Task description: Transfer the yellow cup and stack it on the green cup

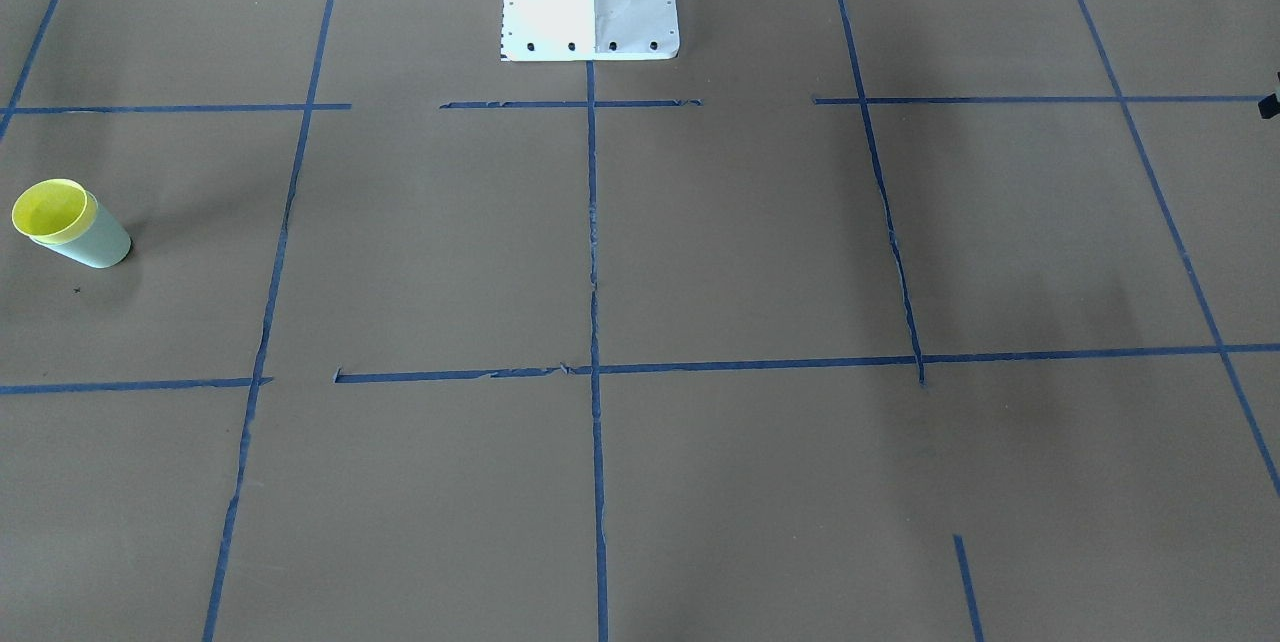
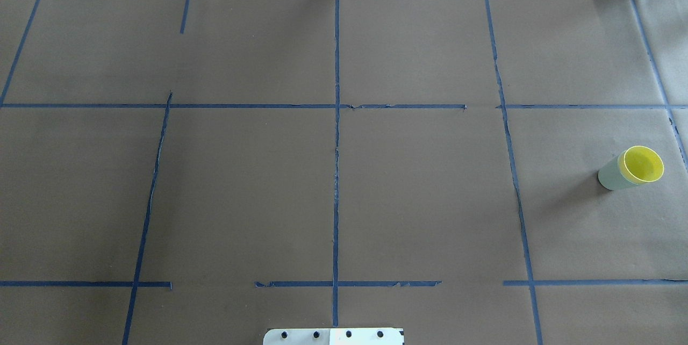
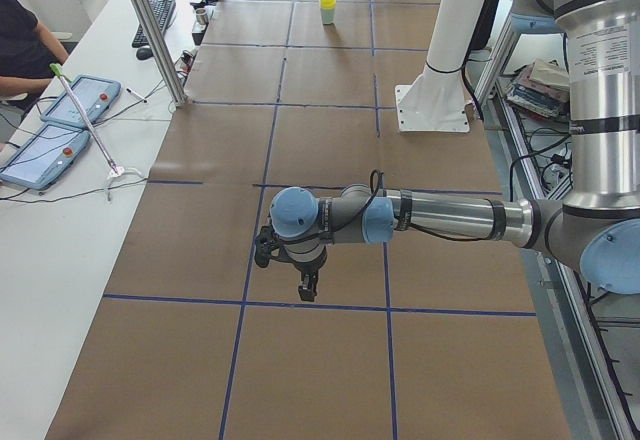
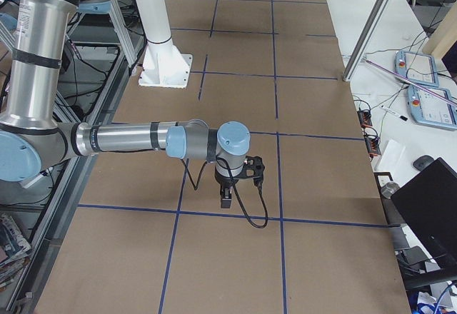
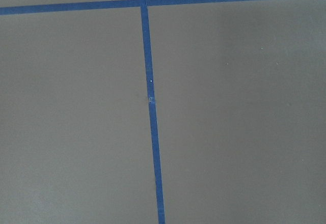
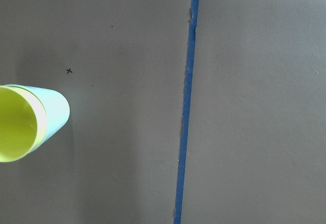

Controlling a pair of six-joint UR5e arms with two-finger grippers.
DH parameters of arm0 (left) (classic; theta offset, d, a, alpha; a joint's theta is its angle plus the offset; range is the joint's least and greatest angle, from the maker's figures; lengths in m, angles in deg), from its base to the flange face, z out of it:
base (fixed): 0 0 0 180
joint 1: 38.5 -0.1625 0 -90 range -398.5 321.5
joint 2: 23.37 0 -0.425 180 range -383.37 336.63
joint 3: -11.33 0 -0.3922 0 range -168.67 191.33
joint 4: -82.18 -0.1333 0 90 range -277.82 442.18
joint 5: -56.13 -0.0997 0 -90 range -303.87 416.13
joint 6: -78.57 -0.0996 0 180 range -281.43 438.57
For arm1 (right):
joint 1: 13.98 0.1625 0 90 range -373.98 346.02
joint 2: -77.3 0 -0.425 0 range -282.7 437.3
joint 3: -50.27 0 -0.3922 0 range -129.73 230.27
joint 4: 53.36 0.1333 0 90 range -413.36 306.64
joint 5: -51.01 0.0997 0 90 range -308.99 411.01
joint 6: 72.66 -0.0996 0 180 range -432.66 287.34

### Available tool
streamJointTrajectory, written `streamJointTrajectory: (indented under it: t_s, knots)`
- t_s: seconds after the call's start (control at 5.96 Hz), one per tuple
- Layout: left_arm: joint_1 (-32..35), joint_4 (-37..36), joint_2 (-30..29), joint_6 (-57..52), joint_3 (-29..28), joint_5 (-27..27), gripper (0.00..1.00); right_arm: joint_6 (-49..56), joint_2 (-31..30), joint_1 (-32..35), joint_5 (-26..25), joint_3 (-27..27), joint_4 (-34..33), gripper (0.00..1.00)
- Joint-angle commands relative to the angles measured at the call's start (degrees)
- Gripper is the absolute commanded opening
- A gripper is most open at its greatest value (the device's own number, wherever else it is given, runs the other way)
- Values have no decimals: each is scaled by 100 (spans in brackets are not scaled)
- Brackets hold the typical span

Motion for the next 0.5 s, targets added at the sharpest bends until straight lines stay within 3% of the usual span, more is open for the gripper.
streamJointTrajectory:
  t_s: [0.0,0.17,0.34]
  knots:
    - [336,-277,71,-47,39,-520,100,-9,8,-1,3,-14,0,100]
    - [339,-303,-33,5,39,-1161,100,-17,8,-1,11,-6,0,100]
    - [339,-269,-16,6,65,-1124,100,-18,8,-1,11,-6,9,100]
